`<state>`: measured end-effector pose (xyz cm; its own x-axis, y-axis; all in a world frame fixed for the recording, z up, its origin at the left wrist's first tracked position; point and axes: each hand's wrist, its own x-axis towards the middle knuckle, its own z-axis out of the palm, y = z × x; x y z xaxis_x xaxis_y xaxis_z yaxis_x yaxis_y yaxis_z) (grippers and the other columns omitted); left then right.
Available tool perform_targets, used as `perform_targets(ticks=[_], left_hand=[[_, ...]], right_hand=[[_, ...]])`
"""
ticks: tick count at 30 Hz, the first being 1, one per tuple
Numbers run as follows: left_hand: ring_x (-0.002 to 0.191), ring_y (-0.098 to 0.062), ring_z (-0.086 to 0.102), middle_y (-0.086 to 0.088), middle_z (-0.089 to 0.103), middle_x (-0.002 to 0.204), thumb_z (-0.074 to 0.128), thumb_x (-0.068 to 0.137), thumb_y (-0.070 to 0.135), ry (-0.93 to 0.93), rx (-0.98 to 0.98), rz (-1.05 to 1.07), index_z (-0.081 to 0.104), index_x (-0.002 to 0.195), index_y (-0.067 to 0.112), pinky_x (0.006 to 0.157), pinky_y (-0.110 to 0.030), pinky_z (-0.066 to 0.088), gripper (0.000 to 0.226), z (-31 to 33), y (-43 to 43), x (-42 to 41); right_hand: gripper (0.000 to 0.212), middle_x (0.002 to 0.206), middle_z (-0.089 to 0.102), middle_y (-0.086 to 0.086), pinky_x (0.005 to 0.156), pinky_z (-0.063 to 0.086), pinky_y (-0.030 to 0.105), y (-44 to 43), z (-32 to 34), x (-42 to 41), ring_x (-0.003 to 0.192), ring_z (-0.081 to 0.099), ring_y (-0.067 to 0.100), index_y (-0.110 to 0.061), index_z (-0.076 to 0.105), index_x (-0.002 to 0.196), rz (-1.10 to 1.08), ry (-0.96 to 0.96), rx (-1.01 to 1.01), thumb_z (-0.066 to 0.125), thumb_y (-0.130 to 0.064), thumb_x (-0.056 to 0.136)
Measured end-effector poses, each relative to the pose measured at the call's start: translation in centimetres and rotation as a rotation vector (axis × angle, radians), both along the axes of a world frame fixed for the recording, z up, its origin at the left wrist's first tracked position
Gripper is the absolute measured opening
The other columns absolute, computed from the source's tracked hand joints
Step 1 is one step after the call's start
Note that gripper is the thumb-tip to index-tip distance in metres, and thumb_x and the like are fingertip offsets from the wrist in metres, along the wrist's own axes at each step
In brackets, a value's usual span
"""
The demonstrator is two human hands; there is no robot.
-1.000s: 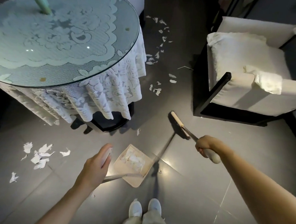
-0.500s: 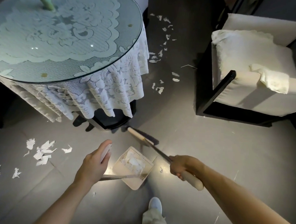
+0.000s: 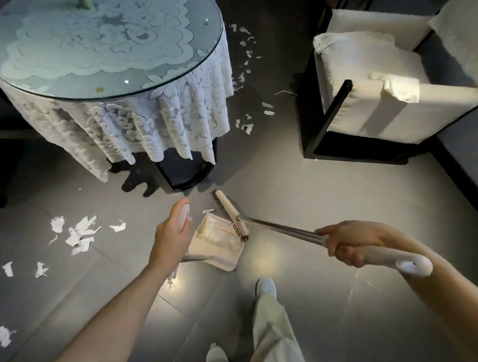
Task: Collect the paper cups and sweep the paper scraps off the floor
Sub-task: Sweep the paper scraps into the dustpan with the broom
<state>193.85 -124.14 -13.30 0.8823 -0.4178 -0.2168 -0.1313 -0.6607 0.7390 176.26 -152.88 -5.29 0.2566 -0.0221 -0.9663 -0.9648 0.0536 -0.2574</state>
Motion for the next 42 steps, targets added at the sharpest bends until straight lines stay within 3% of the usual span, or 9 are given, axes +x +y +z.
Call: perform_targets(ticks=[4,8,16,20,26,28,33,37,42], left_hand=[[0.078,-0.024,0.053,-0.008,0.058,0.092,0.044,0.098,0.021,0.004,-0.007,0.009,0.047,0.125,0.026,0.066,-0.03,0.039,0.028,0.6,3.7,-2.6],[0.075,-0.022,0.052,-0.009,0.057,0.091,0.044,0.099,0.022,0.006,0.011,-0.022,0.046,0.126,0.026,0.057,-0.03,0.04,0.027,1.4,6.8,-5.4],[0.074,-0.029,0.053,-0.006,0.056,0.083,0.044,0.098,0.023,0.02,0.033,0.081,0.047,0.123,0.033,0.069,-0.033,0.04,0.026,1.5,10.0,-9.2],[0.089,-0.025,0.054,0.0,0.057,0.101,0.045,0.098,0.024,0.037,0.074,0.13,0.048,0.126,0.03,0.077,-0.03,0.039,0.028,1.7,11.3,-10.2],[0.069,-0.026,0.052,-0.011,0.059,0.088,0.05,0.096,0.018,0.014,0.106,0.329,0.053,0.122,0.025,0.069,-0.032,0.04,0.027,2.3,14.8,-11.9],[0.074,-0.025,0.054,-0.007,0.06,0.095,0.051,0.096,0.016,0.02,0.077,0.395,0.054,0.119,0.026,0.07,-0.031,0.04,0.026,2.6,16.1,-12.8],[0.058,-0.024,0.056,-0.011,0.059,0.071,0.053,0.095,0.022,-0.016,0.181,0.53,0.048,0.109,0.049,0.055,-0.03,0.043,0.031,2.8,20.4,-15.7],[0.06,-0.03,0.059,-0.016,0.062,0.072,0.057,0.092,0.019,-0.038,0.236,0.641,0.049,0.114,0.043,0.06,-0.037,0.046,0.033,3.1,24.0,-19.1],[0.063,-0.027,0.05,-0.015,0.063,0.082,0.055,0.093,0.017,-0.033,0.239,0.754,0.056,0.124,0.026,0.065,-0.037,0.039,0.032,4.0,28.3,-22.8]], right_hand=[[0.049,0.041,0.032,0.0,0.029,0.027,0.011,3.2,0.1,-2.3,0.027,0.03,0.007,-0.023,0.043,0.132,-0.129,-0.029,-0.056,0.036,0.005,0.092],[0.022,0.037,0.035,0.001,0.028,0.028,0.011,4.8,-1.8,-3.5,0.025,0.032,0.008,-0.014,0.043,0.079,-0.208,-0.008,-0.121,0.038,0.003,0.092],[0.015,0.051,0.056,0.009,0.041,0.041,0.022,6.1,-7.6,-4.6,0.037,0.05,0.017,0.002,0.056,0.091,0.135,0.04,-0.428,0.048,0.001,0.077],[0.008,0.051,0.056,0.009,0.054,0.042,0.029,7.7,-10.1,-4.3,0.044,0.051,0.018,0.002,0.058,0.073,0.04,-0.011,-0.325,0.05,-0.001,0.072],[0.015,0.053,0.051,0.008,0.036,0.037,0.018,11.5,-11.1,1.3,0.034,0.046,0.013,-0.004,0.052,0.068,-0.061,-0.097,-0.204,0.046,0.001,0.081],[0.017,0.049,0.05,0.006,0.037,0.037,0.019,12.3,-11.2,3.8,0.034,0.046,0.012,-0.005,0.051,0.067,-0.013,-0.102,-0.179,0.045,0.0,0.082],[0.013,0.055,0.048,0.006,0.036,0.039,0.017,16.2,-11.7,8.1,0.031,0.045,0.01,-0.003,0.051,0.075,0.203,-0.11,-0.118,0.044,-0.001,0.086],[0.005,0.065,0.052,0.006,0.046,0.044,0.023,21.2,-12.2,8.9,0.048,0.048,0.013,-0.005,0.054,0.083,0.396,-0.086,-0.11,0.049,-0.005,0.082],[0.005,0.053,0.053,0.005,0.042,0.041,0.023,27.3,-11.7,6.4,0.04,0.045,0.011,-0.006,0.054,0.08,0.507,-0.034,0.008,0.049,-0.006,0.078]])
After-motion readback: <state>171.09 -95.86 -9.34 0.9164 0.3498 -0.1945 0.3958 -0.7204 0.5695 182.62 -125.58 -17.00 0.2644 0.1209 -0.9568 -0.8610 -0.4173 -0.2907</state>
